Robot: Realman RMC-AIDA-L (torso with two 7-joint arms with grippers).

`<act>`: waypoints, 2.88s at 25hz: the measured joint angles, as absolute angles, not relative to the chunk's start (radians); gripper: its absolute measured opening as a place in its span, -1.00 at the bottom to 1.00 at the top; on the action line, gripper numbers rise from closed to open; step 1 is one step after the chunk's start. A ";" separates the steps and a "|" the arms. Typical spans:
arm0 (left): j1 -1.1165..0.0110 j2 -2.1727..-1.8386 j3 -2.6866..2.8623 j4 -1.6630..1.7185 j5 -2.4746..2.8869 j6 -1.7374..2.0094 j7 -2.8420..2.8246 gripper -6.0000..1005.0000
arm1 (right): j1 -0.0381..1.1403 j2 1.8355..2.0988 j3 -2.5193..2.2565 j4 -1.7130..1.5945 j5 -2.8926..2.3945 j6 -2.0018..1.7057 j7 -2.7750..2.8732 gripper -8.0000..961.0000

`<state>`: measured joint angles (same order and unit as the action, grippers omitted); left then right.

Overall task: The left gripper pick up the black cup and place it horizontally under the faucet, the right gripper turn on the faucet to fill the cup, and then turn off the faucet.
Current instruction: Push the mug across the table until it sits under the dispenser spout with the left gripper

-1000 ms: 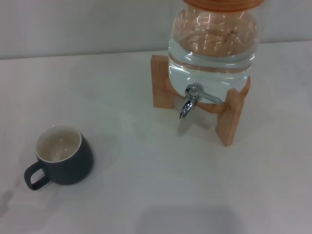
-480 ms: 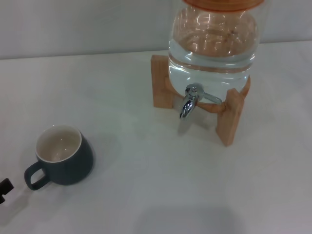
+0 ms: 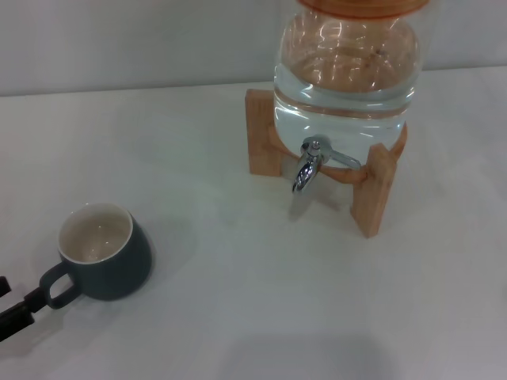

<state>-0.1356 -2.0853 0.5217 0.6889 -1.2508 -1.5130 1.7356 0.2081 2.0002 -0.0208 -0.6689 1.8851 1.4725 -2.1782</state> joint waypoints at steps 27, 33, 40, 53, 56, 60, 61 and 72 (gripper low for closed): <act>-0.180 -2.084 0.547 0.684 -1.272 -1.362 1.678 0.59 | 0.251 2.002 -0.023 -0.664 1.885 1.456 -2.189 0.75; -0.174 -2.086 0.545 0.683 -1.291 -1.350 1.681 0.58 | 0.255 2.002 -0.023 -0.664 1.882 1.456 -2.189 0.75; -0.176 -2.087 0.544 0.656 -1.315 -1.323 1.689 0.57 | 0.257 2.002 -0.023 -0.662 1.880 1.456 -2.189 0.75; -0.202 -2.084 0.549 0.615 -1.316 -1.274 1.720 0.55 | 0.258 2.002 -0.023 -0.662 1.877 1.456 -2.189 0.75; -0.209 -2.085 0.546 0.600 -1.316 -1.264 1.728 0.54 | 0.258 2.002 -0.023 -0.662 1.877 1.456 -2.189 0.75; -0.218 -2.085 0.545 0.593 -1.318 -1.259 1.733 0.54 | 0.260 2.002 -0.023 -0.663 1.877 1.454 -2.189 0.75; -0.222 -2.084 0.545 0.593 -1.318 -1.257 1.733 0.54 | 0.260 2.002 -0.023 -0.663 1.877 1.452 -2.190 0.75; -0.236 -2.084 0.545 0.590 -1.337 -1.245 1.733 0.52 | 0.267 2.002 -0.025 -0.662 1.876 1.432 -2.194 0.75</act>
<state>-0.2360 -2.0838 0.5445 0.5904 -1.3369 -1.2450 1.7334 0.2669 2.0018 -0.0245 -0.6621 1.8759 1.4320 -2.1945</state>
